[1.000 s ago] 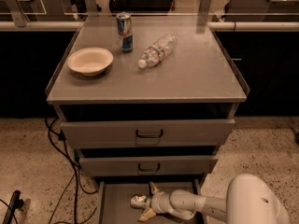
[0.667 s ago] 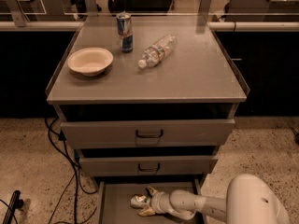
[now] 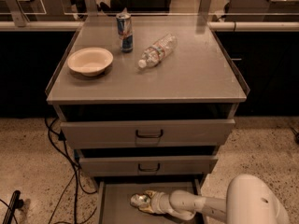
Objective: Pick 7up can from bottom drawer and place on counter
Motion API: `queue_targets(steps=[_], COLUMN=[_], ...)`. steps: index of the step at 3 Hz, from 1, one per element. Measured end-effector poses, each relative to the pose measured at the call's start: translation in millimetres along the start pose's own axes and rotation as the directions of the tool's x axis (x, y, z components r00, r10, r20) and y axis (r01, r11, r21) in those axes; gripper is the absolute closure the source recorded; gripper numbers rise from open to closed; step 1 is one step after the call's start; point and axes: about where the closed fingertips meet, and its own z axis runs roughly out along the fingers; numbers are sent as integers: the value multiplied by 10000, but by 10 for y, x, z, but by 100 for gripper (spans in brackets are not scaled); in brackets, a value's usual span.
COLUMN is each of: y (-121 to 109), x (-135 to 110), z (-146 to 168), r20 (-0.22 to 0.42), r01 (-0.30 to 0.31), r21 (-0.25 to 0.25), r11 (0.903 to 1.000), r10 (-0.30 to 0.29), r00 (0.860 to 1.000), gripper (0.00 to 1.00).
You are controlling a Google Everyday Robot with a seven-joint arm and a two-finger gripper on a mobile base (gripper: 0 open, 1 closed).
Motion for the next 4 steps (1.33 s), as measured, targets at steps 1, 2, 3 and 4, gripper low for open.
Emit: queue_targets(steps=[1,2,3,4], y=[1,9,58,231], x=[0,-19,-137,-211], z=[1,-24,-176,-360], r20=[1,18,125,264], r01=[0,20,149,420], r21=[-2,11,96,235], r11=[10000,10000,9998,9988], r10=[0,-20,-150,-426], r00=[10000,10000,9998,9987], gripper=[100,100,100,100])
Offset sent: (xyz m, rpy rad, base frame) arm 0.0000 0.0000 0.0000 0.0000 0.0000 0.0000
